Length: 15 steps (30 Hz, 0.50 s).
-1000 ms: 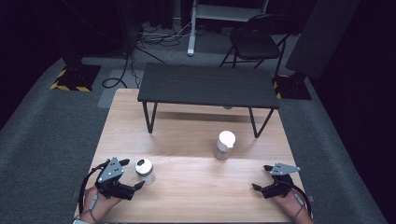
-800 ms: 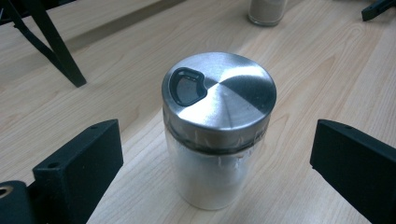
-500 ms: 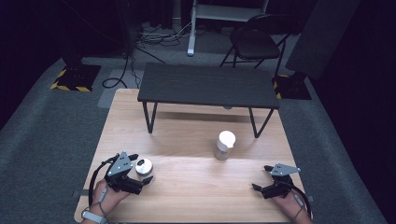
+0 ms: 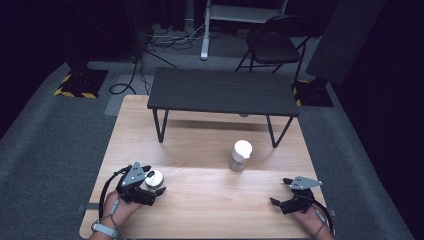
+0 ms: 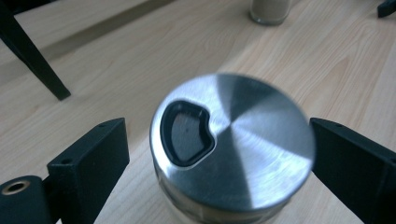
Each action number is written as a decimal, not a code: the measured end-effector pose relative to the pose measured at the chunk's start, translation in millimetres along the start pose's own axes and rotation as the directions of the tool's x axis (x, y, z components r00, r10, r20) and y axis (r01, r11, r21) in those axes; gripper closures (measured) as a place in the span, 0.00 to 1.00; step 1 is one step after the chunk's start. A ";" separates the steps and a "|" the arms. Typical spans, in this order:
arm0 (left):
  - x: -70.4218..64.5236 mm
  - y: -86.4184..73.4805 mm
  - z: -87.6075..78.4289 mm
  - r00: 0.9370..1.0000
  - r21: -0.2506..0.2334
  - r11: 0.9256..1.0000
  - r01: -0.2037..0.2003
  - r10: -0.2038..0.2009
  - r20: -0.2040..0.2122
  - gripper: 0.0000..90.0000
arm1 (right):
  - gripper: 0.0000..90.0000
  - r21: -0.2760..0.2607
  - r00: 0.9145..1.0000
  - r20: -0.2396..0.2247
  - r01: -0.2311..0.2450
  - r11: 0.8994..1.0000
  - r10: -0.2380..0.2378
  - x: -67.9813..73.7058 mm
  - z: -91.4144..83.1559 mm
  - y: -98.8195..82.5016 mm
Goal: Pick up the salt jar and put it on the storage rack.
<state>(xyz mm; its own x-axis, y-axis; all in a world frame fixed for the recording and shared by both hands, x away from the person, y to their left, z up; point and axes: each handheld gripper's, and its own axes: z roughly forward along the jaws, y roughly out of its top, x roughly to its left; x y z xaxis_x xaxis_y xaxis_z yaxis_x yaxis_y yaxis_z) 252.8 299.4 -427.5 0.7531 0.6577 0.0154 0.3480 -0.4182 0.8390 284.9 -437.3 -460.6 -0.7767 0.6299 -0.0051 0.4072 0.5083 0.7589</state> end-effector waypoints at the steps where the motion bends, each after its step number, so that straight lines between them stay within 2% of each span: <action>1: 0.7 -1.0 2.0 1.000 0.010 1.000 0.002 -0.002 0.002 0.07 | 0.00 0.000 1.000 0.000 0.000 1.000 0.000 0.0 0.0 0.0; 10: 0.3 -3.4 15.4 1.000 0.063 0.998 -0.014 0.012 0.021 0.10 | 0.00 -0.001 1.000 0.000 0.000 1.000 0.000 0.1 0.0 -0.3; 13: -0.5 -3.3 16.3 1.000 0.071 0.997 -0.021 0.019 0.023 0.14 | 0.00 -0.001 1.000 0.000 0.000 1.000 0.000 0.1 0.0 -0.3; 14: -1.2 -3.8 16.4 1.000 0.070 0.997 -0.023 0.021 0.023 0.16 | 0.00 -0.001 1.000 0.000 0.000 1.000 0.000 0.1 0.0 -0.3; 15: -1.9 -4.1 16.4 0.999 0.071 0.997 -0.030 0.029 0.023 0.24 | 0.00 -0.001 1.000 0.000 0.000 1.000 0.000 0.1 0.0 -0.3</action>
<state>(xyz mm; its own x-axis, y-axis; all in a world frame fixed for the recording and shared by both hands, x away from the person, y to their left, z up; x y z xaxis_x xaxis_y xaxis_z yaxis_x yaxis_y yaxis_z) 259.1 289.6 -439.9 0.7751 0.6312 0.0271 0.3641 -0.4814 0.7973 284.7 -437.4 -460.8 -0.7766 0.6300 -0.0055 0.4065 0.5077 0.7596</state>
